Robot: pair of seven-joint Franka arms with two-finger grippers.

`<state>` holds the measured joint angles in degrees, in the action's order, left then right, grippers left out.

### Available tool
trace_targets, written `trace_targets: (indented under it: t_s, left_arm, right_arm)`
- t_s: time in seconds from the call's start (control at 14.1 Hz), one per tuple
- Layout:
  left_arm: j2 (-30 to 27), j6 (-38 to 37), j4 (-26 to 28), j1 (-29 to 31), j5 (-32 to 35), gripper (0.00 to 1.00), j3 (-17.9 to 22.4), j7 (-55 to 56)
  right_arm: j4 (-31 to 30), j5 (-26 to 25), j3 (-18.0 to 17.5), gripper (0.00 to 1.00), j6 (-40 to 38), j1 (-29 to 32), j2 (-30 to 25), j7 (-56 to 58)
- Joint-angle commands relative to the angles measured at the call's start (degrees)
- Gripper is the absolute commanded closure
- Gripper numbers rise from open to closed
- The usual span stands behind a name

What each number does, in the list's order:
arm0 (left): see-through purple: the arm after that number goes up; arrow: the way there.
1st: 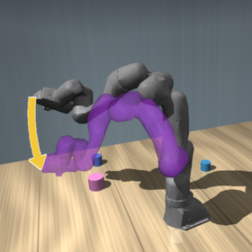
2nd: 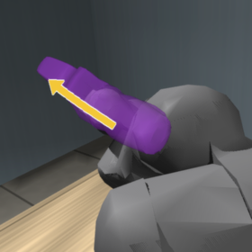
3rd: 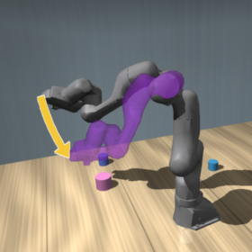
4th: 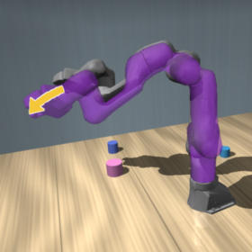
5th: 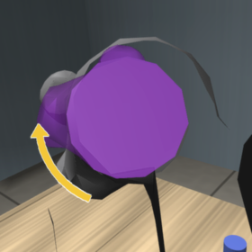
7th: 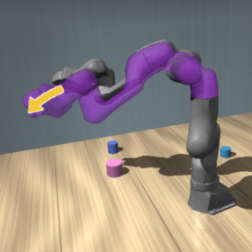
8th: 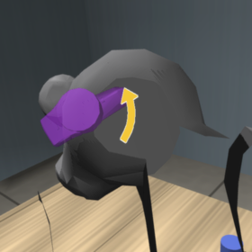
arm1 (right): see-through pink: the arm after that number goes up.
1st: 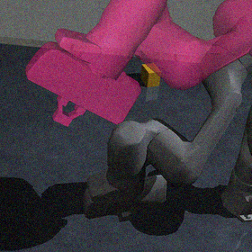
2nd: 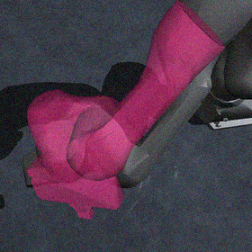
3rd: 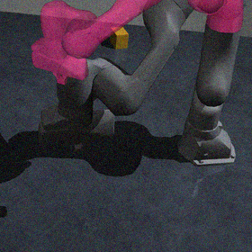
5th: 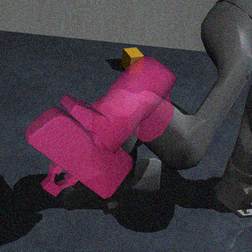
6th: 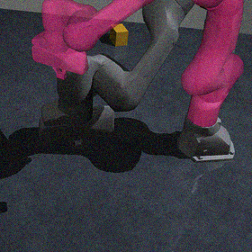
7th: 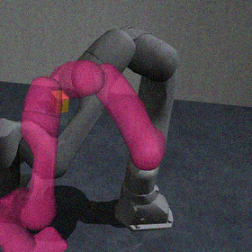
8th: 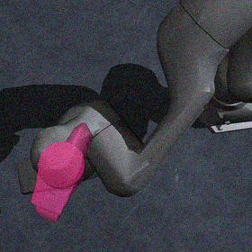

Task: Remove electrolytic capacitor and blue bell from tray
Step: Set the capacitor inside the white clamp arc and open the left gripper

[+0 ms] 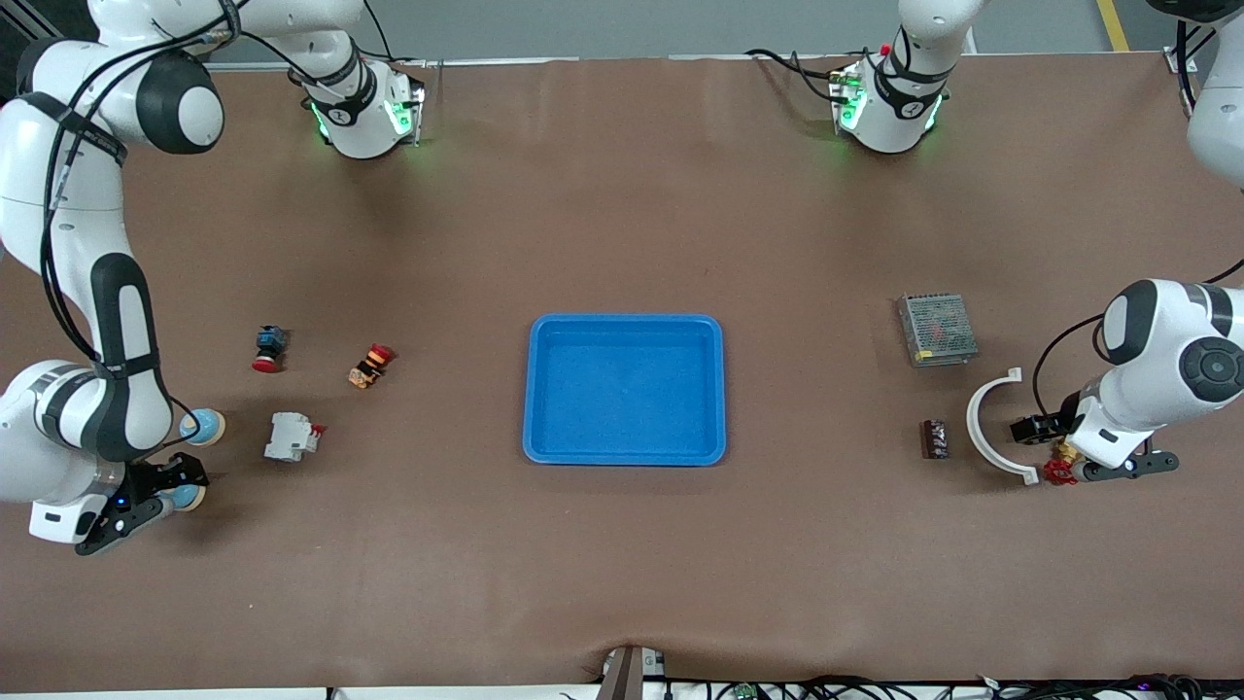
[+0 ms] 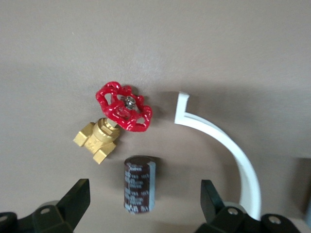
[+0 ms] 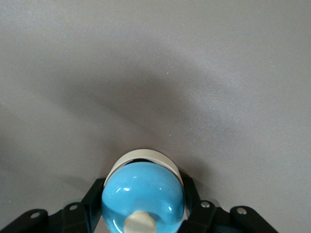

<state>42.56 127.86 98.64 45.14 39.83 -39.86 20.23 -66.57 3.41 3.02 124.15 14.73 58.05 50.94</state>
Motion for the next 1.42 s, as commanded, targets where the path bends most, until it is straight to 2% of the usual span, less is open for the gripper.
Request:
trace_targets:
  t_s: [0.0, 0.14, 0.21, 0.28, 0.35, 0.64, 0.85, 1.06, 1.21, 1.35]
  left_arm:
    - [-1.51, -3.4, -1.34, 4.15, -3.52, 0.0, -4.69, -3.25]
    - [-1.51, -3.75, -2.31, 8.28, -7.47, 0.0, -7.15, -8.86]
    - [-1.51, -4.45, -2.84, 9.86, -8.53, 0.0, -7.86, -12.11]
    - [-1.51, -6.11, -3.8, 11.27, -9.24, 0.0, -8.83, -14.67]
    - [-1.51, -8.39, -5.46, 12.24, -9.6, 0.0, -9.62, -16.26]
    - [-1.42, -22.0, -16.09, 12.25, -10.74, 0.0, -13.74, -18.48]
    - [-1.6, -25.28, -19.0, 12.34, -10.83, 0.0, -17.7, -18.04]
    - [-2.03, -30.1, -21.38, 12.34, -10.92, 0.0, -21.22, -17.68]
    - [-4.31, -32.31, -22.88, 12.34, -11.01, 0.0, -21.84, -17.77]
    - [-7.65, -32.41, -22.79, 12.34, -12.41, 0.0, -21.76, -17.51]
  right_arm:
    - [1.8, 0.28, -0.65, 1.0, 0.31, 0.48, 1.54, -0.67]
    - [1.8, 0.37, -0.74, 1.0, 0.31, 0.48, 1.54, -0.84]
    - [1.8, 1.07, -0.74, 0.73, 0.22, 0.65, 1.54, -2.67]
    - [1.8, 2.29, -0.74, 0.2, 0.13, 0.74, 1.46, -3.56]
    - [1.8, 3.26, -0.74, 0.0, 0.13, 0.91, 1.54, -3.57]
    - [1.89, 3.36, -0.74, 0.0, -3.2, 0.39, 0.14, -3.92]
    - [2.93, 3.27, -0.65, 0.0, -9.07, -0.48, -1.09, -6.19]
    - [7.93, 1.96, -0.03, 0.0, -18.47, -3.56, -2.67, -11.64]
    - [9.0, -0.24, -0.03, 0.0, -19.91, -4.44, -3.46, -13.14]
    - [9.01, -0.16, -0.12, 0.0, -19.91, -4.45, -3.55, -13.24]
